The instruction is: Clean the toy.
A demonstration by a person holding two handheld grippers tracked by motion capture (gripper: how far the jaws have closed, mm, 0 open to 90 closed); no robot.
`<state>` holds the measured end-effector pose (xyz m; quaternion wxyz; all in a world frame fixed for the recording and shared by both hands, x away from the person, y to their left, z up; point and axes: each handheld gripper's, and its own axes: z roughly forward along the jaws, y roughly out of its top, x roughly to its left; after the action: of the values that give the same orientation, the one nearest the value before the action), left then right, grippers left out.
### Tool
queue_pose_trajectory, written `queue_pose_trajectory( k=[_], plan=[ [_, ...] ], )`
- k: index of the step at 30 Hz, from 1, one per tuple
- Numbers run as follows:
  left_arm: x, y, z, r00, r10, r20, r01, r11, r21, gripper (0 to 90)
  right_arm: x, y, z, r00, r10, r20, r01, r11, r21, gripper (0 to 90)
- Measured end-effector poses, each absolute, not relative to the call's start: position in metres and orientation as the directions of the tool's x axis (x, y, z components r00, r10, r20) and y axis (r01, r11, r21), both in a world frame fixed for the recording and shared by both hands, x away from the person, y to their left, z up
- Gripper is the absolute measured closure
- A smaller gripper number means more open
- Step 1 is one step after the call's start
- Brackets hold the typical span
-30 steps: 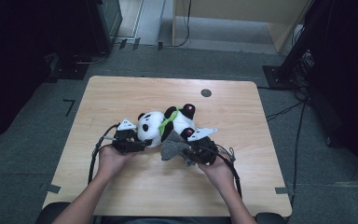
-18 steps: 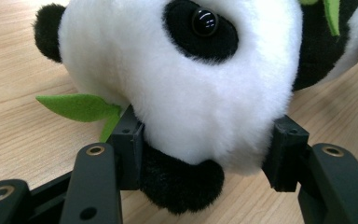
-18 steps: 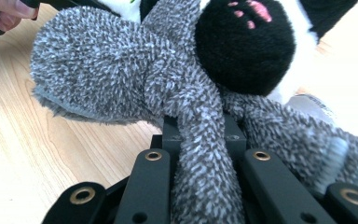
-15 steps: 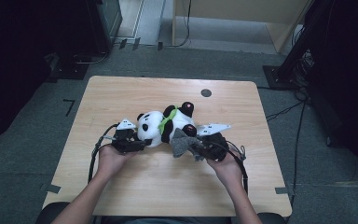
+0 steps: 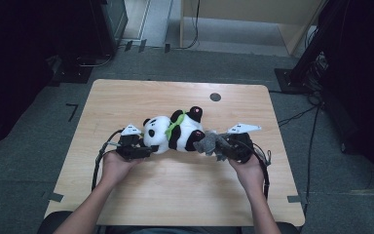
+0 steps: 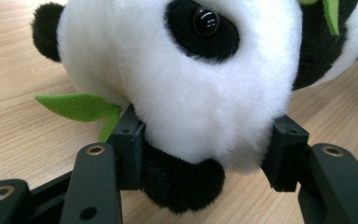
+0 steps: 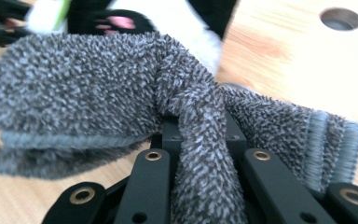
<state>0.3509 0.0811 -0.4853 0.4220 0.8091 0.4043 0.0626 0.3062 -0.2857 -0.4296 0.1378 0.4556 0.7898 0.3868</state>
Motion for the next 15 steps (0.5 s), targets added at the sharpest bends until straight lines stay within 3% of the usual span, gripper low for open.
queue_pose_trajectory(
  k=[4, 8, 15],
  plan=[
    [0.351, 0.083, -0.485, 0.672, 0.702, -0.237, 0.598, -0.325, 0.733, 43.4, 0.316, -0.298, -0.437, -0.483, 0.863, 0.146, 0.646, 0.239, 0.725, 79.2],
    [0.35, 0.083, -0.485, 0.684, 0.694, -0.224, 0.586, -0.34, 0.735, 43.1, 0.325, -0.316, -0.439, -0.382, 0.901, 0.206, 0.666, 0.114, 0.737, 78.9],
    [0.351, 0.083, -0.485, 0.673, 0.699, -0.243, 0.599, -0.322, 0.733, 42.9, 0.339, -0.285, -0.459, -0.456, 0.831, 0.318, 0.697, 0.111, 0.709, 78.6]
  ],
)
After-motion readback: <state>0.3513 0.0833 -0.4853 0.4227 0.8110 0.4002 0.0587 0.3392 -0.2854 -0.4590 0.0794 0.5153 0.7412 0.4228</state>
